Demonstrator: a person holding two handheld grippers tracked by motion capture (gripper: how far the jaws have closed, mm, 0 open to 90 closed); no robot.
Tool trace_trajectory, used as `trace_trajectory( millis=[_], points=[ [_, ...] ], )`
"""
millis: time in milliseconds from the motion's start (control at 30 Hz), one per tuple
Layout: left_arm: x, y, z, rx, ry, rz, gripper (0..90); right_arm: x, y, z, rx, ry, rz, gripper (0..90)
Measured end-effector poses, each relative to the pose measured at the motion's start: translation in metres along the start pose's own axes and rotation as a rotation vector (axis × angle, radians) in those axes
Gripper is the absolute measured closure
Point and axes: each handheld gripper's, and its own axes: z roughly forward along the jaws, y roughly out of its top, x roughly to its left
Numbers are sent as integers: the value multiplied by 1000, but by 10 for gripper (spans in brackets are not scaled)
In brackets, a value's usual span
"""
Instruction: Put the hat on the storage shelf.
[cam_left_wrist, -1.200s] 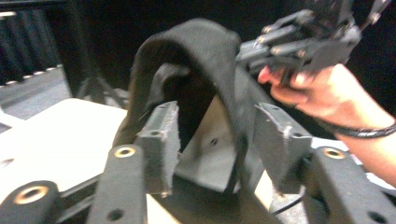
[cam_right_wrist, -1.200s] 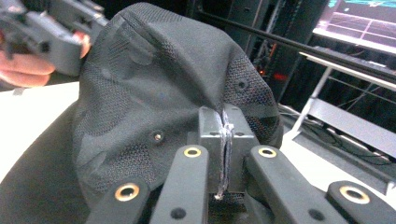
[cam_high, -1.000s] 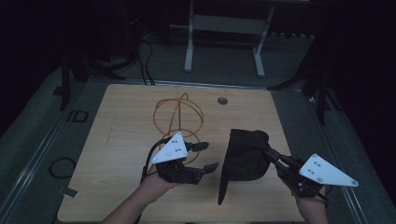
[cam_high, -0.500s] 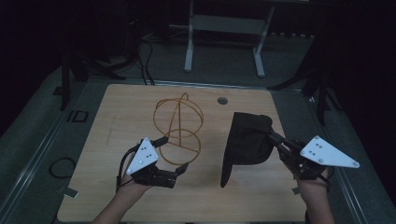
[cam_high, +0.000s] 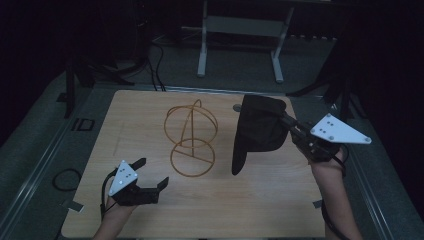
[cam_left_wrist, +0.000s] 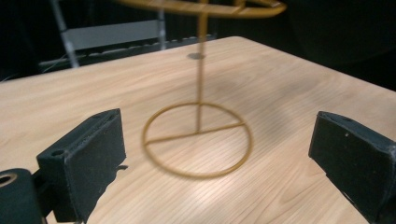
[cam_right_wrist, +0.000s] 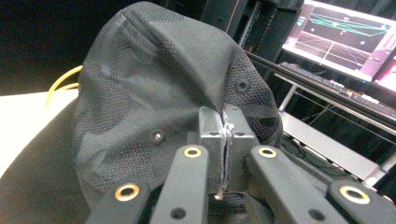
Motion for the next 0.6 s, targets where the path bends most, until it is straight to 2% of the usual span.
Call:
trace_trajectory(
  millis=[100,233,333,500,600],
  points=[
    [9,-14,-6,17,45,-12,42,-4,7,9,-2,0,-4,886],
    [22,-30,-14,20,96,-55,42,-6,18,22,0,9,-16,886],
    [29,-41,-20,30,121,-76,43,-4,29,33,4,19,-33,887],
    [35,-48,-25,47,147,-75,43,7,45,49,5,53,-71,886],
    [39,-50,-30,36,164,-79,43,17,53,58,7,82,-92,886]
  ],
)
